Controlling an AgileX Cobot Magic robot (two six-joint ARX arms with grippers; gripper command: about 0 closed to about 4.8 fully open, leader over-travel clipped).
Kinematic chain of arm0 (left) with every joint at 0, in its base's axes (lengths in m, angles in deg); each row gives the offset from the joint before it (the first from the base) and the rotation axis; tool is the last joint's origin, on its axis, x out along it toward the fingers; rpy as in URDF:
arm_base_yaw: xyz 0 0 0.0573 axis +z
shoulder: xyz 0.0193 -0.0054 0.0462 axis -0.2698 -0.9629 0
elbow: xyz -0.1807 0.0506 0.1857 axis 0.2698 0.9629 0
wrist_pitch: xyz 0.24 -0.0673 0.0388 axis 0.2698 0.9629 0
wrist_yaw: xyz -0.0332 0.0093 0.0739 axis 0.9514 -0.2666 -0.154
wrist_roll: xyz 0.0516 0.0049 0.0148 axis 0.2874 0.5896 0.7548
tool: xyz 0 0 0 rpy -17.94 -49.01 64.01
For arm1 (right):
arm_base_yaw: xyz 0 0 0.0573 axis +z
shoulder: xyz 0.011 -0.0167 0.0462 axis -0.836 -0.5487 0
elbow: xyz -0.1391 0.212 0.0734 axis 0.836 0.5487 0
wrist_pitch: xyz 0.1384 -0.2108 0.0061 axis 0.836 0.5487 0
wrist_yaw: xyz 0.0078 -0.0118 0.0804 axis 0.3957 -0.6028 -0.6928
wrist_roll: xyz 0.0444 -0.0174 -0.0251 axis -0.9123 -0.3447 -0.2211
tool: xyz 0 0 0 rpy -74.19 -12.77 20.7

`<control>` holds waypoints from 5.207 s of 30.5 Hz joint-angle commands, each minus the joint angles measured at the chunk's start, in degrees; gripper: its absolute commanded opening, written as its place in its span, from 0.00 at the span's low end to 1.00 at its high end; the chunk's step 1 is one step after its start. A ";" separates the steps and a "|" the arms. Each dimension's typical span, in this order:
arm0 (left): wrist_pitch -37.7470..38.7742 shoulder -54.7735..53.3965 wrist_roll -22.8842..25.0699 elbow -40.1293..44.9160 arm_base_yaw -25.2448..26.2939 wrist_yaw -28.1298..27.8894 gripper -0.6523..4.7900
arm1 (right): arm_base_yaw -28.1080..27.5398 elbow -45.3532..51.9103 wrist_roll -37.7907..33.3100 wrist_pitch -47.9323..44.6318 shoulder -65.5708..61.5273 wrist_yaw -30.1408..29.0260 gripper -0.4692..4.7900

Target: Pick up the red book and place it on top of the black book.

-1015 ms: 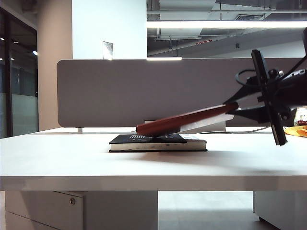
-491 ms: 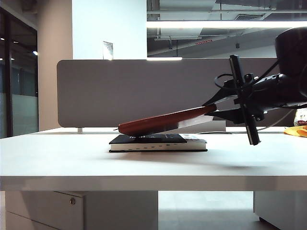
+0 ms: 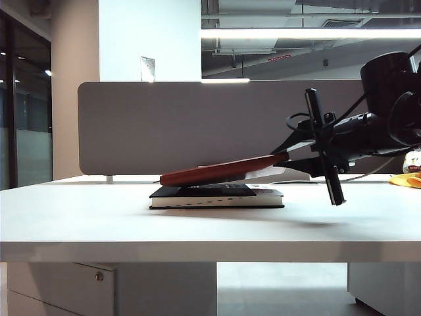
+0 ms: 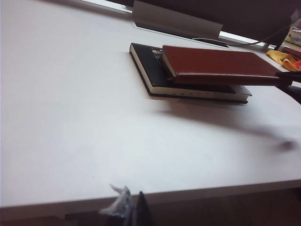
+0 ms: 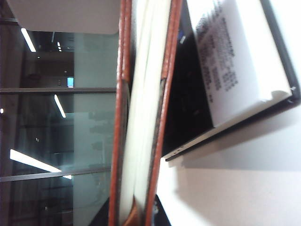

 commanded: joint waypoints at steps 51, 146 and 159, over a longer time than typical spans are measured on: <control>1.03 0.00 0.13 -0.09 0.07 0.70 0.15 | -2.99 -16.90 -1.81 18.64 -8.92 -0.74 0.09; 1.57 -0.02 0.00 -0.35 0.07 4.57 0.15 | -8.85 -18.53 -3.91 18.36 -6.08 -6.51 0.33; 1.57 0.00 0.00 -0.37 0.07 4.57 0.15 | -9.90 -18.43 -2.62 18.40 -3.30 -9.53 0.18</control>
